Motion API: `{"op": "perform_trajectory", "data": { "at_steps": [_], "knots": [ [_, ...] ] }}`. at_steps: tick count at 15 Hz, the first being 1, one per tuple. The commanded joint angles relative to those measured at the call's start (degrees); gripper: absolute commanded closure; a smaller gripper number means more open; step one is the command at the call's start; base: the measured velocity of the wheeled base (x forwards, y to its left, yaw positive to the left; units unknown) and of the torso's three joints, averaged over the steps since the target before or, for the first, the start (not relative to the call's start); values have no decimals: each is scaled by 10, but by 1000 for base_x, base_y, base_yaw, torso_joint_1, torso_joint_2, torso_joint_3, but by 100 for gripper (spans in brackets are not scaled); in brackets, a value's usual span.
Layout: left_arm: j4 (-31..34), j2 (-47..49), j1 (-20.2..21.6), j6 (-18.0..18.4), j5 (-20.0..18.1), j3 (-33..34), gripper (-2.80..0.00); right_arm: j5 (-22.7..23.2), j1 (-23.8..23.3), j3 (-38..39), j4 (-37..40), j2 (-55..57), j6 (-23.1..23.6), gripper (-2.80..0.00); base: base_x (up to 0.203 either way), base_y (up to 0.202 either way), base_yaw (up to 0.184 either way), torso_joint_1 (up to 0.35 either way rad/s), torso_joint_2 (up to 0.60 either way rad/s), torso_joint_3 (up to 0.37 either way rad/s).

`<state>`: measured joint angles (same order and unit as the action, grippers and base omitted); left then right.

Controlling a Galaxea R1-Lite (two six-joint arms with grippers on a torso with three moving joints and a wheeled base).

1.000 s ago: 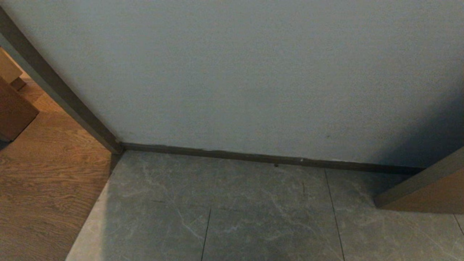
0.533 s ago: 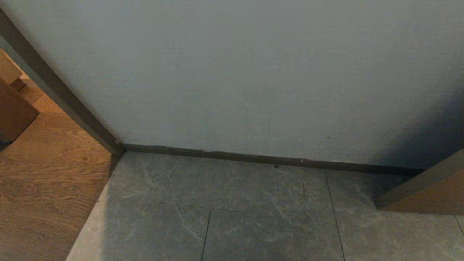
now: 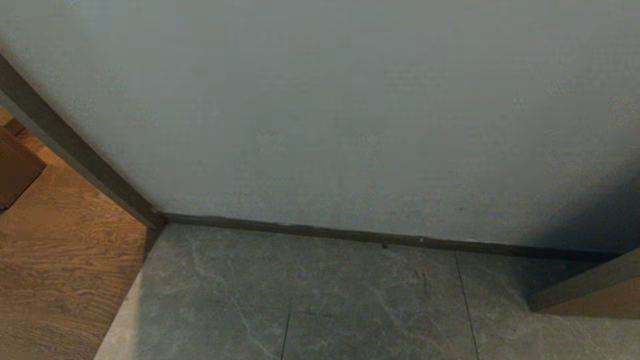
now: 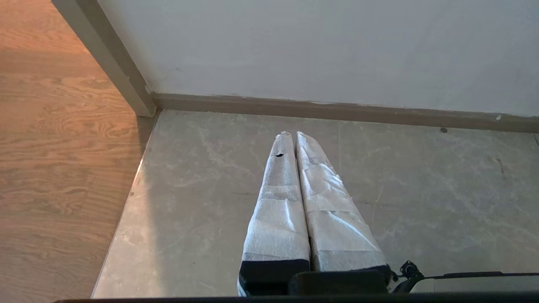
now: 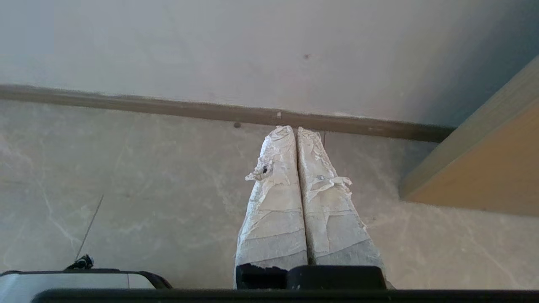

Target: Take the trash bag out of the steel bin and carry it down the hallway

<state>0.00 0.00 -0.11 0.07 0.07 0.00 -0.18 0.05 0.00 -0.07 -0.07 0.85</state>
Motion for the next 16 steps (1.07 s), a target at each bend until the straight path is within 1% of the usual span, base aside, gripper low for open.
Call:
{"op": "perform_trajectory", "data": {
  "at_steps": [1, 7, 9, 16],
  "knots": [
    [0, 0, 1, 0, 0, 0, 0, 0, 0, 0, 0, 1, 0, 0, 0, 0, 0, 0, 0, 0],
    [0, 0, 0, -1, 0, 0, 0, 0, 0, 0, 0, 1, 0, 0, 1, 8, -2, 0, 0, -1],
    [0, 0, 0, -1, 0, 0, 0, 0, 0, 0, 0, 1, 0, 0, 2, 148, -5, 4, 2, 4],
    [0, 0, 0, -2, 0, 0, 0, 0, 0, 0, 0, 1, 0, 0, 0, 196, 1, 2, 1, 2]
  ]
}}
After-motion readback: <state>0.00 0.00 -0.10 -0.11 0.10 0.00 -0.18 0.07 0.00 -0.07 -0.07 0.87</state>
